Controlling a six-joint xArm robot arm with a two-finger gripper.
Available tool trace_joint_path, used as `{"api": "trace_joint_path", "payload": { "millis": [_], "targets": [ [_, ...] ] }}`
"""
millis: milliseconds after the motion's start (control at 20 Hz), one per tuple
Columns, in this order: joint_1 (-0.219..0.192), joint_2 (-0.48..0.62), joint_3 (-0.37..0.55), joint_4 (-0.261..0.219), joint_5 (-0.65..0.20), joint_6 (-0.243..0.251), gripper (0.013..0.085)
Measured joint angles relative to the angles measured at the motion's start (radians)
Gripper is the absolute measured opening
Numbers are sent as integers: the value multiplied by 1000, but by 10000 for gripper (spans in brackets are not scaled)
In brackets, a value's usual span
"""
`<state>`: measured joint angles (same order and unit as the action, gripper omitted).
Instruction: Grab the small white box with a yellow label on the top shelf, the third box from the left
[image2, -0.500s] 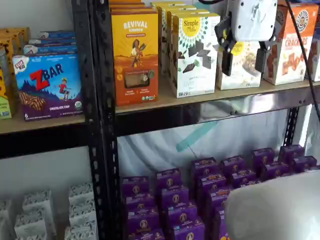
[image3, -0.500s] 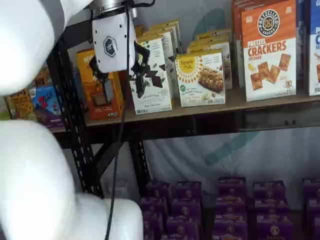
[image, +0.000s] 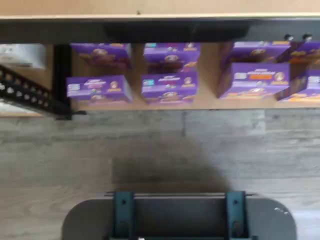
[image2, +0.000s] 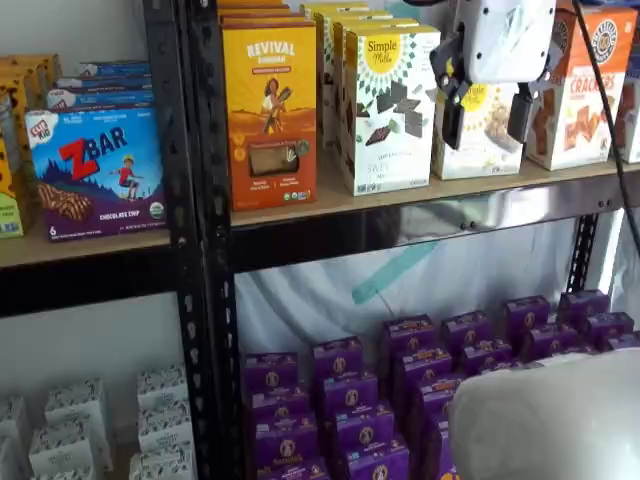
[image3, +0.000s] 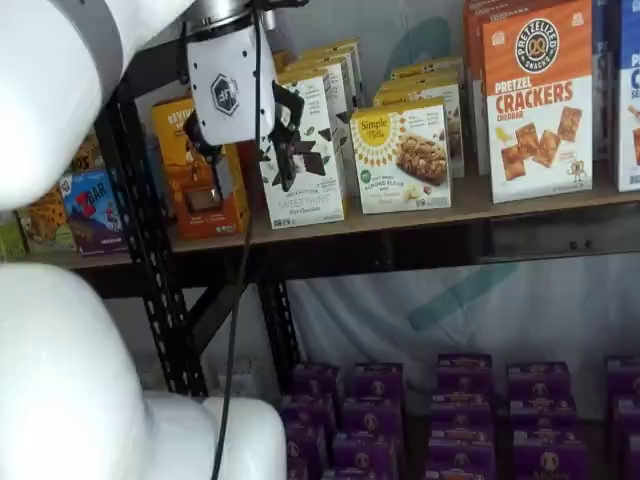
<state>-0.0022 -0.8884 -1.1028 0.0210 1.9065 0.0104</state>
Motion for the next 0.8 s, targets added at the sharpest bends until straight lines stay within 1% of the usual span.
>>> {"api": "trace_joint_path", "payload": {
  "millis": [100,300,450,650,800],
  "targets": [
    [-15,5,1,-15,-20,-19,850],
    [-79,32,-5,-38,-78,-86,850],
    [-124,56,-5,-53,-141,-131,850],
    [-189,104,-17,-45,-218,-189,850],
    [-225,143,-33,-35,-255,-222,850]
  ]
}}
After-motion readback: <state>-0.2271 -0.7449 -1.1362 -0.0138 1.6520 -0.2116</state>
